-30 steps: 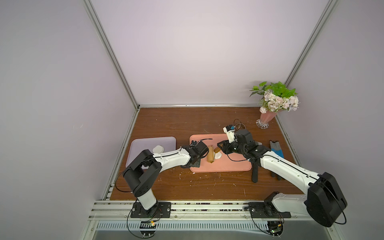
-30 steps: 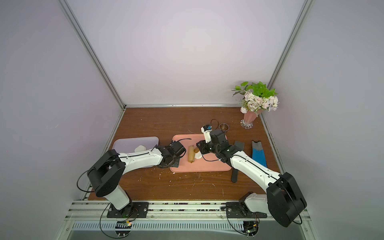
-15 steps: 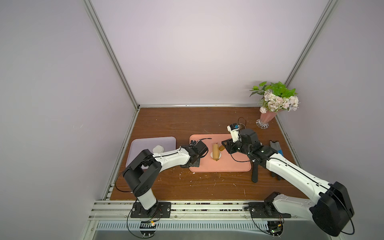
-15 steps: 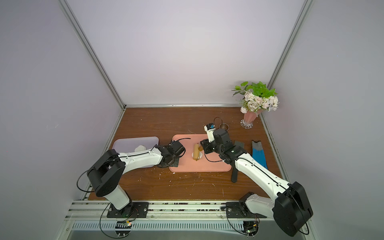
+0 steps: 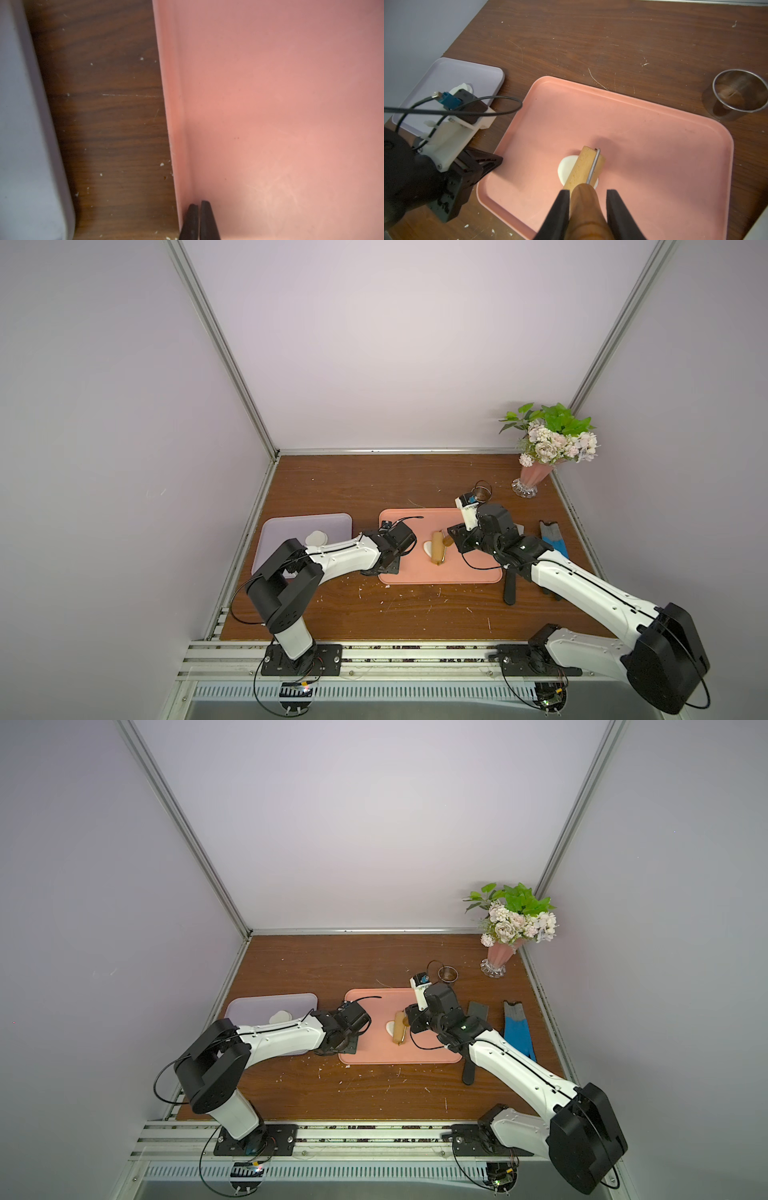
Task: Roll out the dumpling wrappers from the dough
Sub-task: Flatten out the dough on the work surface.
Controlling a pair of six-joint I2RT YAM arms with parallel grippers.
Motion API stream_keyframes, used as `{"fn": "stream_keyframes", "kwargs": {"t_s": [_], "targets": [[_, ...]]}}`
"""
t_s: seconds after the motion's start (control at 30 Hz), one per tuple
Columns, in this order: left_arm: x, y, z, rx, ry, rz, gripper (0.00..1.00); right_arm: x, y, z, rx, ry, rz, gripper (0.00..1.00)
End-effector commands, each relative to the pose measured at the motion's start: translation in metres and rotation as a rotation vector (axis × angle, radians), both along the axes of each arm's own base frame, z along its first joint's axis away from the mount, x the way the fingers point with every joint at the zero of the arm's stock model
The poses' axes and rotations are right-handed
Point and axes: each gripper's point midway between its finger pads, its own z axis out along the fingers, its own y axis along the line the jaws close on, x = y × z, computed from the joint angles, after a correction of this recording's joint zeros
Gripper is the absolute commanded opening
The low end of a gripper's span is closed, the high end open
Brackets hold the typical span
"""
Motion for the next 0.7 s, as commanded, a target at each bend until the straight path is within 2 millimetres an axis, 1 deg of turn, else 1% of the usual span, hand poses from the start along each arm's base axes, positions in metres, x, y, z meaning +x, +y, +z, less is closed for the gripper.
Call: {"fn": "stream_keyframes", "kwargs": {"t_s": [0.0,0.17,0.27,0.33,0.4,0.53,0.6,0.67], "targets": [[-0.009,0.019,-0.012,0.070,0.048,0.024,0.00,0.000,-0.049,-0.028,-0.268,0.020,-0.097,0.00],[-0.009,0.018,-0.012,0.068,0.048,0.018,0.00,0.001,-0.048,-0.029,-0.277,0.020,-0.092,0.00],[-0.009,0.018,-0.012,0.066,0.049,0.018,0.00,0.003,-0.047,-0.024,-0.290,0.006,-0.094,0.00],[-0.009,0.018,-0.013,0.066,0.050,0.016,0.00,0.006,-0.045,-0.014,-0.280,-0.013,-0.094,0.00],[-0.009,0.018,-0.012,0.066,0.049,0.017,0.00,0.010,-0.038,0.005,-0.233,-0.048,-0.084,0.00],[-0.009,0.018,-0.012,0.065,0.048,0.017,0.00,0.017,-0.020,0.057,-0.107,-0.138,-0.052,0.00],[-0.009,0.018,-0.011,0.062,0.048,0.017,0.00,0.019,-0.011,0.076,-0.059,-0.166,-0.027,0.00],[-0.009,0.018,-0.010,0.061,0.045,0.016,0.00,0.018,-0.001,0.088,-0.008,-0.177,0.008,0.00]]}}
